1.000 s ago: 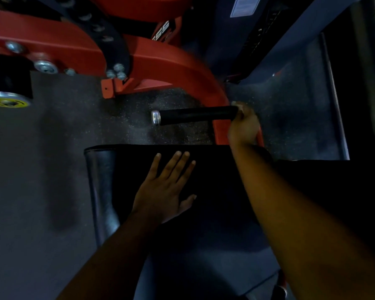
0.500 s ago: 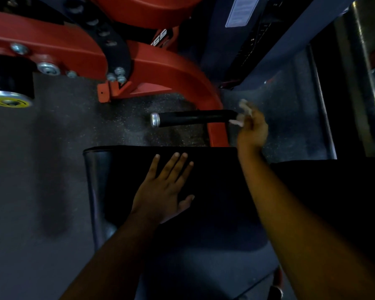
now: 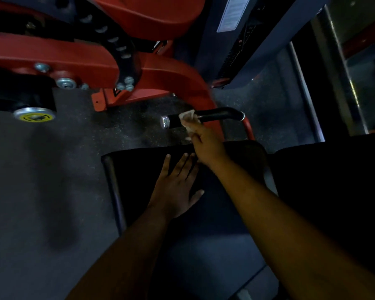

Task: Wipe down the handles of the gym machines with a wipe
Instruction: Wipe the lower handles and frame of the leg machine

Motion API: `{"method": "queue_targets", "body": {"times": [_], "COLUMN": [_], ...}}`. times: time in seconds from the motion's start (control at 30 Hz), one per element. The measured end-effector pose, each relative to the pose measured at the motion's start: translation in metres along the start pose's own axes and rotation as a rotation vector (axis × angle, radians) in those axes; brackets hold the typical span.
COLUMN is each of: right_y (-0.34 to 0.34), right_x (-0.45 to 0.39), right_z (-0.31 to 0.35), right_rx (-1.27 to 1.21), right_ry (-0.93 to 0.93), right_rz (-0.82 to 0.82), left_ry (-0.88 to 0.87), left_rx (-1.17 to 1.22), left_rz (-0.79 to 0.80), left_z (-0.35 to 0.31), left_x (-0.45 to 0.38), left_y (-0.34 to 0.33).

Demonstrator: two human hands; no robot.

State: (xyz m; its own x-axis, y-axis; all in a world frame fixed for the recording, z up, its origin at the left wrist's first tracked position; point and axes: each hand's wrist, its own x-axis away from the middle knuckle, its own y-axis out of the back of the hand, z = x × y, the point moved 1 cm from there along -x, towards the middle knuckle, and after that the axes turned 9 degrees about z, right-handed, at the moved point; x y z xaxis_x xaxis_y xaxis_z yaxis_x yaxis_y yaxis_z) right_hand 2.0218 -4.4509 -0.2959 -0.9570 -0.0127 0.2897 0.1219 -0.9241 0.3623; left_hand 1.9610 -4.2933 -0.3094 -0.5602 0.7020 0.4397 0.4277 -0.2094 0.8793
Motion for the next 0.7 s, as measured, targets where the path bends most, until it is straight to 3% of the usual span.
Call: {"method": "queue_targets", "body": {"times": [0.07,0.13,0.2,0.33,0.43,0.57,0.7], "right_y": [0.011,0.037,0.059,0.056,0.015,-0.079,-0.076], "right_x": [0.006,0.009,0.006,-0.022,-0.034,-0.030,-0.019], "right_z": [0.010,0.005,-0.020,-0.061,-0.032,0.014,0.030], "right_rx": [-0.076,-0.164,-0.068,0.007,-0.075,0.093,0.128], "right_ry": [0.076,0.028,-0.142,-0.405,-0.382,-0.170,0.011], "right_rz": [-0.076,-0.369,-0.636,-0.646,-0.842,-0.572,-0.391], "left_ry": [0.070,0.122,0.085,0.036,0.043,0.056,0.048], "left_rx": [-0.012,-0.007,-0.030,0.026,0.005,0.020,0.021], "left_rz": [-0.060,-0.123,-0.122,-0.196,-0.192,-0.123,-0.112], "left_z": [0.031,0.071,0.098,0.100,0.097,0.101,0.103], "left_x": [0.019,0.039,0.052,0.048,0.045,0.047,0.048], "left_y": [0.008,0.010,0.007,-0.001,0.002,0.003,0.003]}}
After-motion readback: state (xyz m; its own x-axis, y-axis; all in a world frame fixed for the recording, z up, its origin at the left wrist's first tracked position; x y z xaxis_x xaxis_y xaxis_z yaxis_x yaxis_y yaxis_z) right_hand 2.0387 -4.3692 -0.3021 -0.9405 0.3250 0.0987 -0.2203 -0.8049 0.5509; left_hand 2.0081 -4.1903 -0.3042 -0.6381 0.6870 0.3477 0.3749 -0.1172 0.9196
